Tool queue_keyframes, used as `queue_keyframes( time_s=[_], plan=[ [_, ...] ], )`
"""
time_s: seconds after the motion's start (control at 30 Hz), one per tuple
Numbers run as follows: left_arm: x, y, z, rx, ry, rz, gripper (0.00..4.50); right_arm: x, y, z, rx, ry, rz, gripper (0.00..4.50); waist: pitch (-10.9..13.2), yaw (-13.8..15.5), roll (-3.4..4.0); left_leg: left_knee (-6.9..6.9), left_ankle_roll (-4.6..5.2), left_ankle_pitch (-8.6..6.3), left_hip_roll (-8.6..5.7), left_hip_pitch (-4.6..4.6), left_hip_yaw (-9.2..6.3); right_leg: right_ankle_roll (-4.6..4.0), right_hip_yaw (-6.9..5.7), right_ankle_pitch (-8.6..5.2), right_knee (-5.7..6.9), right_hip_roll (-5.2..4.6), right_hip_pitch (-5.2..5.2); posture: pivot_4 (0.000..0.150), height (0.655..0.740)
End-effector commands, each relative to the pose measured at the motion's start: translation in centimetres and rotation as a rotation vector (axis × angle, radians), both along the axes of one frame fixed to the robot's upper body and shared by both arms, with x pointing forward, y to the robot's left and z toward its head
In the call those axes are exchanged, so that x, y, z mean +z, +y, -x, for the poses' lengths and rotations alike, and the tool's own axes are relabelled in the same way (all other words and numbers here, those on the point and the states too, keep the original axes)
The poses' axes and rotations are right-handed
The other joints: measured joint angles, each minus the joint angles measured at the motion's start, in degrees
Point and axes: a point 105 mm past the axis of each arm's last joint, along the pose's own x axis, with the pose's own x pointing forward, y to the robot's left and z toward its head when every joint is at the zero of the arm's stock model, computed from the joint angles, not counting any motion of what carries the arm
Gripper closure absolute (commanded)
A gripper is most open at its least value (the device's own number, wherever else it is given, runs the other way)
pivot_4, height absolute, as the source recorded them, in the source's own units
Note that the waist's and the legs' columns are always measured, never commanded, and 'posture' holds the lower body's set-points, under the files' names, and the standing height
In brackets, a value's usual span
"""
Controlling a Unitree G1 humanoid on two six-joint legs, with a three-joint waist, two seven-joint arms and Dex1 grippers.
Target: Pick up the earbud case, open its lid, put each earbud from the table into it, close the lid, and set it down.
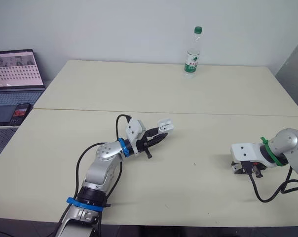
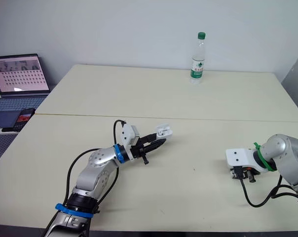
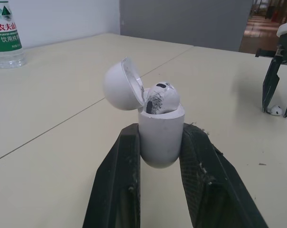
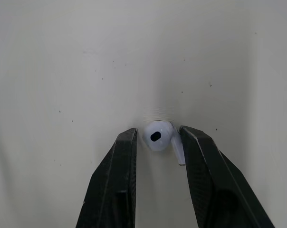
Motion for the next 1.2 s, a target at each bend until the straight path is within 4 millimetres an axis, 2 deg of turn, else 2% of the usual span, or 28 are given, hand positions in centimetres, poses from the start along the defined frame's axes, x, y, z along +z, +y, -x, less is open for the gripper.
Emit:
queue_keyframes(
  time_s=[0.03, 0.27, 0.33, 0.73, 1.07, 1.2],
  plan=[
    [1.2, -0.1, 0.3, -0.009, -0.050, 0.012, 3.73, 0.5, -0.5, -0.1, 0.004, -0.011, 0.030, 3.03, 0.0, 0.0, 0.00, 0.00, 0.00, 0.00, 0.00, 0.00, 0.00, 0.00, 0.00, 0.00, 0.00, 0.00, 0.00, 0.150, 0.7362],
    [1.2, -0.1, 0.4, -0.006, -0.048, 0.012, 3.73, 0.5, -0.4, 0.0, 0.005, -0.004, 0.031, 3.03, 0.0, 0.0, 0.00, 0.00, 0.00, 0.00, 0.00, 0.00, 0.00, 0.00, 0.00, 0.00, 0.00, 0.00, 0.00, 0.150, 0.7362],
    [1.2, -0.1, 0.4, -0.006, -0.048, 0.012, 3.73, 0.5, -0.3, -0.1, 0.006, -0.007, 0.027, 3.42, 0.0, 0.0, 0.00, 0.00, 0.00, 0.00, 0.00, 0.00, 0.00, 0.00, 0.00, 0.00, 0.00, 0.00, 0.00, 0.150, 0.7362],
    [1.0, -0.1, 0.4, -0.007, -0.043, 0.012, 3.73, 0.7, 0.6, 0.0, -0.013, 0.005, -0.015, 3.42, 0.0, 0.0, 0.00, 0.00, 0.00, 0.00, 0.00, 0.00, -0.01, 0.00, 0.00, 0.00, 0.00, 0.00, 0.00, 0.150, 0.7362],
    [1.0, -0.2, 0.4, -0.009, -0.043, 0.012, 3.73, 0.7, -0.4, 0.5, -0.208, 0.055, 0.005, 3.42, 0.0, 0.0, 0.00, 0.00, 0.00, 0.00, 0.00, 0.00, -0.01, 0.00, 0.00, 0.00, 0.00, 0.00, 0.00, 0.150, 0.7362],
    [1.0, -0.2, 0.3, -0.008, -0.046, 0.012, 3.73, 0.8, -0.2, 1.0, -0.307, 0.074, -0.042, 2.52, 0.0, 0.0, 0.00, 0.00, 0.00, 0.00, 0.00, -0.02, -0.04, 0.00, 0.01, 0.00, 0.00, -0.01, 0.00, 0.150, 0.7362]
  ],
)
